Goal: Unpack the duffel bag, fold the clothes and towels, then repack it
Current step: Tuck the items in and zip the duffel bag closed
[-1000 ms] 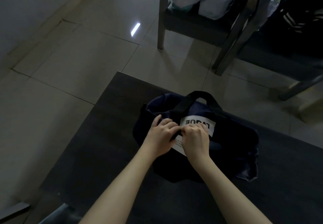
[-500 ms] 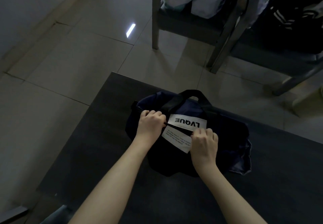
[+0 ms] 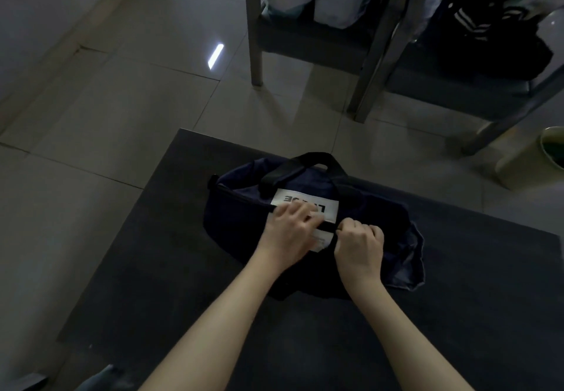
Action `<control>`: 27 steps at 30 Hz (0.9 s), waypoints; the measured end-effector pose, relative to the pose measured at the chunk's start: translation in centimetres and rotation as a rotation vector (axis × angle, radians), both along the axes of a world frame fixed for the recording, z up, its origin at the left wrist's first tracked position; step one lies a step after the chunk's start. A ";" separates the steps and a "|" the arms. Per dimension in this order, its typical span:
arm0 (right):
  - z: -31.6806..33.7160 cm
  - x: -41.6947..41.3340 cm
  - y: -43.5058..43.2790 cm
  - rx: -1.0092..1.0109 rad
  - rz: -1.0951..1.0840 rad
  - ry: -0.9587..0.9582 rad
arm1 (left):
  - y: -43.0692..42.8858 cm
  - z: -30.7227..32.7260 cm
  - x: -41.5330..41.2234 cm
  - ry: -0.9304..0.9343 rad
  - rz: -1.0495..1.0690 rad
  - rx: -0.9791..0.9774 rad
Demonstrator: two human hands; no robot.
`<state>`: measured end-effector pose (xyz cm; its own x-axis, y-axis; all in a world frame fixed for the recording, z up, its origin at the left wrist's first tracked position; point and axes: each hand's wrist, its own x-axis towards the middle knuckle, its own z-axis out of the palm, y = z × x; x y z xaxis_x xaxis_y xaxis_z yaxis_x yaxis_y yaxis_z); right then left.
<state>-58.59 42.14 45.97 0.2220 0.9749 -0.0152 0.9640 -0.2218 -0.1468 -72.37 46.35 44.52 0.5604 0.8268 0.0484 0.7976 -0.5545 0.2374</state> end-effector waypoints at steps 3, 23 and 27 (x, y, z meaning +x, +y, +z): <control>0.4 0.4 -0.3 -0.007 -0.010 0.014 | -0.5 0.0 3.2 -0.012 0.002 -0.013; 2.0 9.4 -3.3 -0.216 -0.256 0.120 | 0.9 2.0 4.8 0.145 0.137 -0.066; 2.4 9.8 -3.4 -0.229 -0.344 0.334 | 1.0 2.1 5.4 0.201 0.146 -0.102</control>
